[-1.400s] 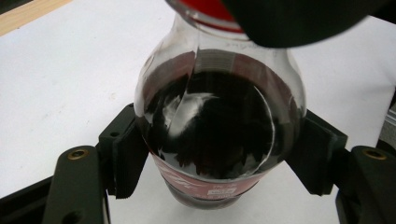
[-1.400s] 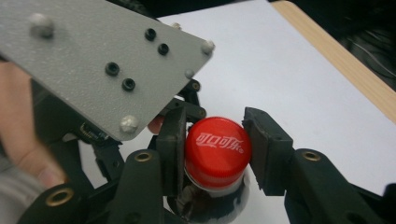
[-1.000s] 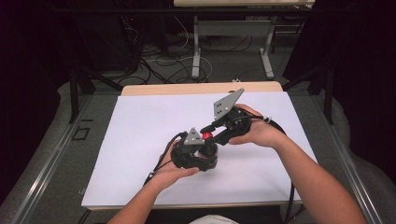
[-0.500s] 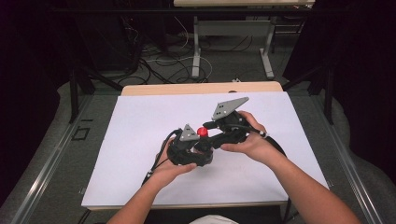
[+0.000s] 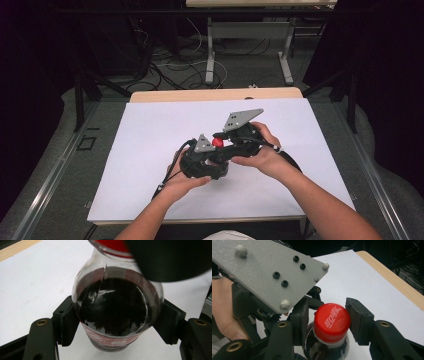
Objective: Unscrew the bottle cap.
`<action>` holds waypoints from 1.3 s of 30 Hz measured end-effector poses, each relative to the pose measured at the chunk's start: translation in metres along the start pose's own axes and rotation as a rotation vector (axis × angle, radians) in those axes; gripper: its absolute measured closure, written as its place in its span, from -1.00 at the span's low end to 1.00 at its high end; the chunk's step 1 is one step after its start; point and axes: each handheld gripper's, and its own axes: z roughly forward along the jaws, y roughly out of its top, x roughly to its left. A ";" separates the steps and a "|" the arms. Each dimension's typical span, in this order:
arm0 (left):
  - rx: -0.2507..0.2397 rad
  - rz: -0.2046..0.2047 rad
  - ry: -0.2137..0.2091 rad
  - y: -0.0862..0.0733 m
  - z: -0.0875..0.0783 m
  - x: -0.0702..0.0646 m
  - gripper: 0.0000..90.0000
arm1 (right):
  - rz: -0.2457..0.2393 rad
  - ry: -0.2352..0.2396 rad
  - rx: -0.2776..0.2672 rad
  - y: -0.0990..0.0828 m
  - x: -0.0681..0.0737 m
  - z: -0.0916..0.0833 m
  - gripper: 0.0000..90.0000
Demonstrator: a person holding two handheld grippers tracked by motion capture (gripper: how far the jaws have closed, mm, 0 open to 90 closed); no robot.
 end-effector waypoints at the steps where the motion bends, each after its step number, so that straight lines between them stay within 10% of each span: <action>1: 0.000 0.001 -0.003 0.000 0.000 0.000 -0.33 | 0.002 -0.001 -0.001 0.000 0.000 0.000 0.26; 8: 0.013 0.002 -0.025 0.000 -0.001 -0.004 -0.33 | -0.026 0.081 0.025 0.004 -0.008 0.000 0.34; 17: 0.018 0.030 -0.074 0.002 -0.004 -0.006 -0.33 | -0.192 0.283 0.069 0.010 -0.024 -0.003 0.34; 22: -0.002 0.029 -0.040 0.001 -0.003 -0.002 -0.33 | -0.182 0.207 0.055 0.010 -0.018 -0.004 0.00; 32: 0.009 -0.034 0.014 0.000 -0.006 0.007 -0.33 | -0.080 -0.001 0.054 0.008 -0.004 -0.008 0.01; 39: 0.005 -0.040 0.028 -0.001 -0.004 0.007 -0.33 | -0.045 -0.015 0.033 0.007 0.002 -0.007 0.10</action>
